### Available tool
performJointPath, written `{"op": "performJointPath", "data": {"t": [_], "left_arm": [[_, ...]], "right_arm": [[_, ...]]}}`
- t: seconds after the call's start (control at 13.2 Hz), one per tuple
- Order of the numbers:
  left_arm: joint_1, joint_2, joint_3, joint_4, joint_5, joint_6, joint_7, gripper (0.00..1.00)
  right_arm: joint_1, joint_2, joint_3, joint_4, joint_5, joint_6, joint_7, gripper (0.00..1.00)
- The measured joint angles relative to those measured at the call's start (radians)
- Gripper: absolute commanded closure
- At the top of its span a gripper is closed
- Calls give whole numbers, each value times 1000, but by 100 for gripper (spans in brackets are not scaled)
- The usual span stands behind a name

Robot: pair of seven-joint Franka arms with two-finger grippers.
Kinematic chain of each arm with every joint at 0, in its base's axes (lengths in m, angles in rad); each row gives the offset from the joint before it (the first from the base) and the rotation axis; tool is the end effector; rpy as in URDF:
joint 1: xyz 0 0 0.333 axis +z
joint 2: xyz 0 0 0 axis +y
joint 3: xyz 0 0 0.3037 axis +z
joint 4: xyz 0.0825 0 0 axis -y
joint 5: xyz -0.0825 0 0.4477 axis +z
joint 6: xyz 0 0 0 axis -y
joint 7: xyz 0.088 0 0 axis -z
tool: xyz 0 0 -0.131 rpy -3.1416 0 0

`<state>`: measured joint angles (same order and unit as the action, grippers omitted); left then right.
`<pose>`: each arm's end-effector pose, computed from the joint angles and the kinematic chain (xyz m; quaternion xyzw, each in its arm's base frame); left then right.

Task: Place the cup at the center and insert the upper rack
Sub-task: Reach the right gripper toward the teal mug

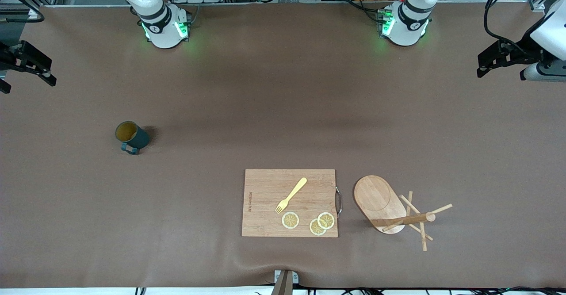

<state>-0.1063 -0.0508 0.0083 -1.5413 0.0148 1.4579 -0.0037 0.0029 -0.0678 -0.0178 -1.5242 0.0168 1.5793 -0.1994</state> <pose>0.5877 -0.0556 0.6249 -0.9988 0.0464 0.0159 0.0080 0.6004 -0.0071 0.6554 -0.9938 -0.0924 -0.0620 0.0024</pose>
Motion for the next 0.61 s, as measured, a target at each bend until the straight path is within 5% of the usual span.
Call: {"op": "performJointPath", "data": {"t": [0.61], "left_arm": [[-1, 0, -1, 0, 0, 0, 0, 0]], "right_arm": [[0, 1, -4, 0, -2, -80, 0, 0]]}}
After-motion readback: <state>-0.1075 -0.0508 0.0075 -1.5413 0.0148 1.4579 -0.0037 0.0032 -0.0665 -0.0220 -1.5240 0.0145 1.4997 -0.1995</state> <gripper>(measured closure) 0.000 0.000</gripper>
